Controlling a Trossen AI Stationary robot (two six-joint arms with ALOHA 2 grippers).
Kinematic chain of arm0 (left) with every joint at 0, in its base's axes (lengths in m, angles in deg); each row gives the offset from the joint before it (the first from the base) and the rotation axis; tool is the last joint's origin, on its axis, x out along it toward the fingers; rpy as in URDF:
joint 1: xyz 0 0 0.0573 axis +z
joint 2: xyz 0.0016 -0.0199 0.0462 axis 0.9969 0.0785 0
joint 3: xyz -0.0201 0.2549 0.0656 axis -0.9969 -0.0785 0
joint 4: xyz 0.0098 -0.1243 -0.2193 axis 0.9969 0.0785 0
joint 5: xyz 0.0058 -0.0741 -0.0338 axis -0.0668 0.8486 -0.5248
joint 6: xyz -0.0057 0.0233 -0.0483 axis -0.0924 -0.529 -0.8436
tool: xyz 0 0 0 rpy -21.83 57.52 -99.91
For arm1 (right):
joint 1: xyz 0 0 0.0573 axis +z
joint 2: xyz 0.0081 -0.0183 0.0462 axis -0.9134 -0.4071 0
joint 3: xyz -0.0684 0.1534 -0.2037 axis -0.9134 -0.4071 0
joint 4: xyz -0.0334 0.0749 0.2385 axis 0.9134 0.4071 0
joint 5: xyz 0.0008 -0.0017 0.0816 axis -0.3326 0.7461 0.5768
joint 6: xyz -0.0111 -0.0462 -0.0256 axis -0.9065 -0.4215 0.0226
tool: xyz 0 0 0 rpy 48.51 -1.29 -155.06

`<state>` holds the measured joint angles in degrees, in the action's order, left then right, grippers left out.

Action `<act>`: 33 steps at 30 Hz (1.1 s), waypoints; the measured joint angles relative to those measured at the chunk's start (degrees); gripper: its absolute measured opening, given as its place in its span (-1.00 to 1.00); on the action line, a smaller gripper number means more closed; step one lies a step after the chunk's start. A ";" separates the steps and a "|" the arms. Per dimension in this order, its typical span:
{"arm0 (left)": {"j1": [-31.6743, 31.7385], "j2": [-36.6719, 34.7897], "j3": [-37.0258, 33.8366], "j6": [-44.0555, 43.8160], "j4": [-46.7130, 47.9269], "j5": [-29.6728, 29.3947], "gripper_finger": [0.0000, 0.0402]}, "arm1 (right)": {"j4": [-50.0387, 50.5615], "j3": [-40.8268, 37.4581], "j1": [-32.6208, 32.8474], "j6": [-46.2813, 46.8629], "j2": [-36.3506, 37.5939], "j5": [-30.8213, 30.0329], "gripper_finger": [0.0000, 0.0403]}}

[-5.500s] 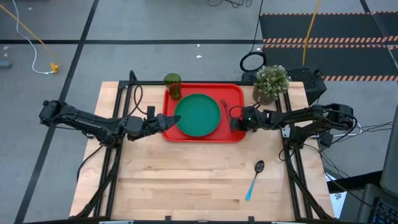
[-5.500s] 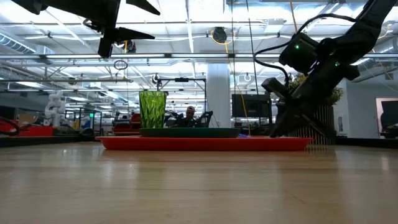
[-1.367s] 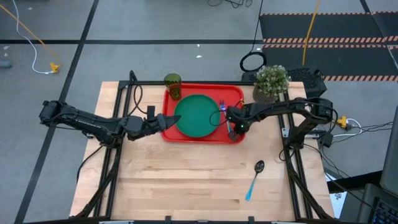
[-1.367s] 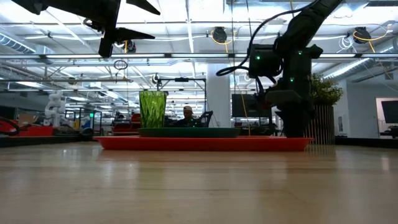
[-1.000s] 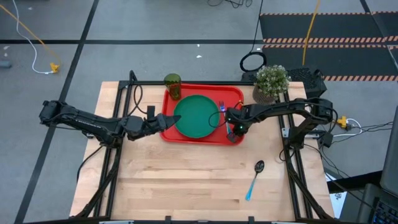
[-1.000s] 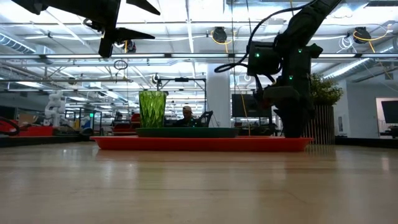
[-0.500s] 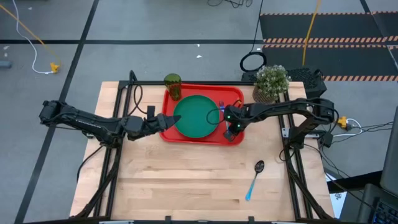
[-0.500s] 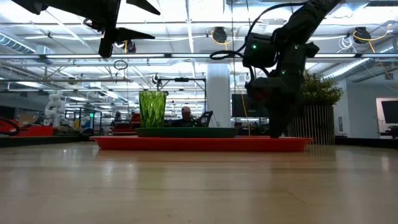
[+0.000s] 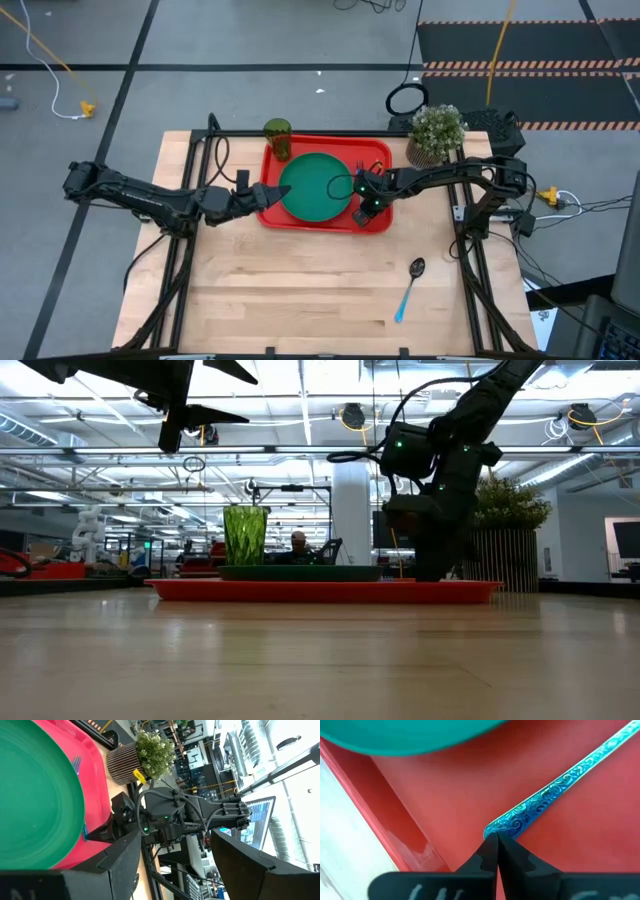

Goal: Pick and place plate/cup/fork/spoon on tray
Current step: Put the blue fork on the orange serving tray to the right of the green plate, then adjust the orange serving tray

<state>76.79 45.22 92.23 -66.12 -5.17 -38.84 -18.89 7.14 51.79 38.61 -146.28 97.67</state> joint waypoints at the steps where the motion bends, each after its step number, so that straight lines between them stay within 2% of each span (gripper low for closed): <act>1: 0.01 0.00 0.00 -0.01 0.00 0.00 0.20 | -0.31 -0.02 -0.06 0.14 0.00 0.00 -1.00; 17: 0.00 -0.01 0.00 -0.03 -0.03 0.00 0.20 | -0.30 -0.26 -0.45 4.69 1.75 -0.11 -1.00; 23: 0.00 0.01 0.00 -0.01 -0.10 0.04 0.20 | 0.85 -0.26 -1.37 5.86 7.41 0.34 -1.00; 27: 0.00 -0.01 0.00 0.03 -0.19 0.33 0.20 | 5.24 -0.19 -1.80 5.57 13.17 3.80 -1.00; 33: -0.04 -0.03 0.00 1.91 -0.24 2.78 0.20 | 12.01 -0.96 2.39 -2.01 20.85 6.63 -1.00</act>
<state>76.74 45.19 92.23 -64.22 -5.41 -36.05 -6.88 6.18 54.18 36.60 -125.43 104.31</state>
